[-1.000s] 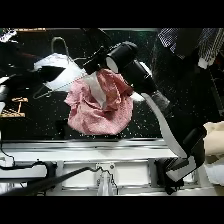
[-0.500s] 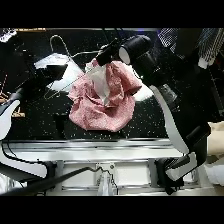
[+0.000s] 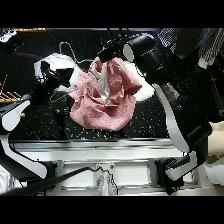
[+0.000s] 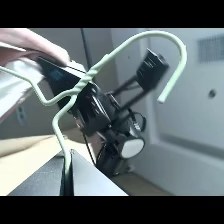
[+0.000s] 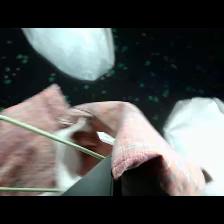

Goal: Fold the clothes and pants, and hang the long-sleeved shirts on hangers.

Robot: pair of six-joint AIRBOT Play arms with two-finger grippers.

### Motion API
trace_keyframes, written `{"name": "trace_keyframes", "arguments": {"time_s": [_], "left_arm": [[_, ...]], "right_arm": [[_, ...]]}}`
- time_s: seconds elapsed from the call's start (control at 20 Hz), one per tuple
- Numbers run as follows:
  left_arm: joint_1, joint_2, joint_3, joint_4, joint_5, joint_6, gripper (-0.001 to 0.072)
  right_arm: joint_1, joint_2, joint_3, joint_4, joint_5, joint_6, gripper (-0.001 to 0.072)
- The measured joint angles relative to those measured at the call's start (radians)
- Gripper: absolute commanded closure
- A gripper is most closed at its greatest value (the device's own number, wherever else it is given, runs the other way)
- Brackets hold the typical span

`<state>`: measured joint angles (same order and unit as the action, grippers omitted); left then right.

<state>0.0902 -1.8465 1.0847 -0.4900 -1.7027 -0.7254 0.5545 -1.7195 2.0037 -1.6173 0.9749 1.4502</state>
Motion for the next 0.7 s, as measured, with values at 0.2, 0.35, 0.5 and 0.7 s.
{"name": "trace_keyframes", "arguments": {"time_s": [0.2,0.35,0.5,0.7], "left_arm": [[-0.019,-0.039,0.002,-0.102,-0.036,-0.032,0.0695],[-0.016,-0.049,0.002,-0.24,-0.064,-0.032,0.0695],[0.02,-0.048,0.002,-0.367,-0.108,0.023,0.0696],[0.103,-0.01,0.002,-0.351,-0.135,0.061,0.0696]], "right_arm": [[0.042,0.0,0.0,0.052,0.021,-0.082,0.0693],[0.084,0.0,0.0,0.066,0.05,-0.114,0.0691],[0.109,0.0,0.0,0.056,0.072,-0.133,0.0692],[0.098,0.0,0.0,0.002,0.018,-0.143,0.0692]]}}
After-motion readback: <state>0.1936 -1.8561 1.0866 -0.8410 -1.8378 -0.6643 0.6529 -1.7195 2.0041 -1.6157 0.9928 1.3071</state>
